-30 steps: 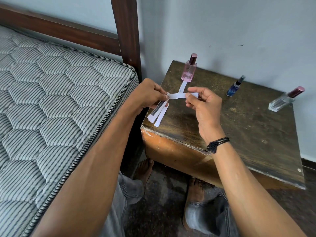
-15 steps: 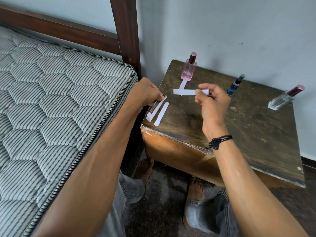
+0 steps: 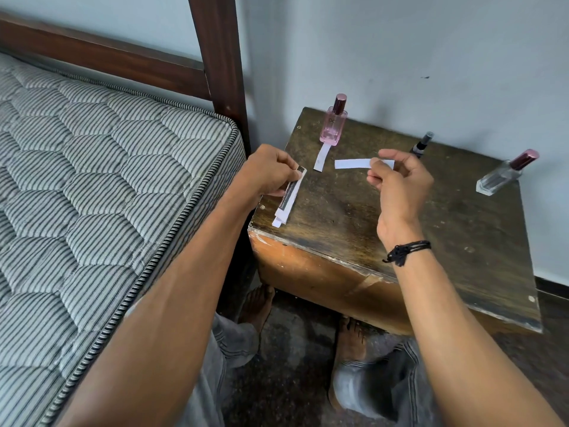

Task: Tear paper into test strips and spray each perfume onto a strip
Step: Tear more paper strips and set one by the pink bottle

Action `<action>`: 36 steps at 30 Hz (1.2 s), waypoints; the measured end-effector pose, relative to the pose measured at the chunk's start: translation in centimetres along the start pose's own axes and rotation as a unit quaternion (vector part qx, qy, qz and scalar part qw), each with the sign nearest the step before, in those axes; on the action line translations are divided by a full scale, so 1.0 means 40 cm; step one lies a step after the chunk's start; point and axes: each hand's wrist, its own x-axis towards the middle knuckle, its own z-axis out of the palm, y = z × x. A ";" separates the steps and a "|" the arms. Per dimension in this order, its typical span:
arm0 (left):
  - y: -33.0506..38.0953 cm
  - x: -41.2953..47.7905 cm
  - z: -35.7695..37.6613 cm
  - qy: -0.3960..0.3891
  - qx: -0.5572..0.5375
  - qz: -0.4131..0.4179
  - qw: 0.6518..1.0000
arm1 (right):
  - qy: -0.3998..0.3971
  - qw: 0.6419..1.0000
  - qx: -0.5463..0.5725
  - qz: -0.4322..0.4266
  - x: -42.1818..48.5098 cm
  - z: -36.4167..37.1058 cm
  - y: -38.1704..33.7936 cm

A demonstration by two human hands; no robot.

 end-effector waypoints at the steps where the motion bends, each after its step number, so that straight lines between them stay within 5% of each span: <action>1: -0.001 0.002 0.002 0.004 0.007 0.003 1.000 | -0.001 1.000 -0.006 -0.002 0.001 -0.005 0.000; 11: -0.003 0.012 0.020 0.012 0.156 0.000 0.988 | 0.009 0.990 -0.139 0.000 0.028 -0.116 0.003; 20: 0.014 0.010 0.009 0.026 0.197 -0.014 0.980 | -0.051 0.930 -0.363 -0.009 0.002 -0.163 0.003; 26: 0.057 -0.007 0.051 0.070 0.230 0.085 0.967 | -0.094 0.903 -0.418 -0.029 -0.009 -0.176 0.002; 36: 0.077 -0.020 0.204 -0.052 0.293 0.174 0.939 | -0.106 0.874 -0.471 -0.061 -0.010 -0.203 0.001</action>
